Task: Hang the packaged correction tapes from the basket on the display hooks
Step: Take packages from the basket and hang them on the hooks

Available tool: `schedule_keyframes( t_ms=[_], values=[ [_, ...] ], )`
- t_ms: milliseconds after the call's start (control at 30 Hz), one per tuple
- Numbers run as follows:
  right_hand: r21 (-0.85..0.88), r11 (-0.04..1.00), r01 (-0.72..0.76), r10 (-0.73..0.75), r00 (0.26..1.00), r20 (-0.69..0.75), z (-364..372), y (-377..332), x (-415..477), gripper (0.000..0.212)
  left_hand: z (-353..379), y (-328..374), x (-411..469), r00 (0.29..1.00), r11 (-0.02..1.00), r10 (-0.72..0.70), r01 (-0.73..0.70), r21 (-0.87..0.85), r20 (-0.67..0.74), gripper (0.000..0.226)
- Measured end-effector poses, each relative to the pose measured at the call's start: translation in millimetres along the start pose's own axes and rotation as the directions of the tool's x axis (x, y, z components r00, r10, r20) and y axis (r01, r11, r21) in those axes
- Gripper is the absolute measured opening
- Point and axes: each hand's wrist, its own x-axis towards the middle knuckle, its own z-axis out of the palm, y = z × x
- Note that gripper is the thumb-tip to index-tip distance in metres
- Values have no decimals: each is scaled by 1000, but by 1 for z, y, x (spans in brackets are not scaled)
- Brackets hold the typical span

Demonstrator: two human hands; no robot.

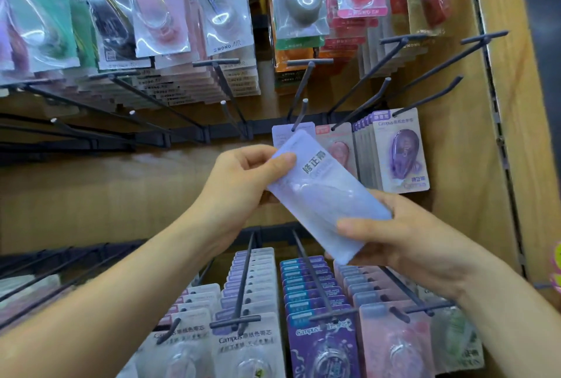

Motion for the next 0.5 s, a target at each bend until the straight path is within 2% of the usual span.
schedule_keyframes(
  t_ms=[100,233,333,500],
  values=[
    [-277,960,41,-36,999,25,10,-6,2,40,9,14,2,978,982,187,-184,40,-91,8],
    [-334,936,110,-116,993,1,18,-15,7,29,22,30,6,896,913,405,-385,136,-180,6],
    [-279,949,150,-154,988,9,20,-17,10,30,26,33,16,872,899,437,-411,155,-221,8],
    [-253,960,123,-129,992,-10,22,-16,17,40,28,31,30,874,917,399,-375,139,-276,6]
  ],
)
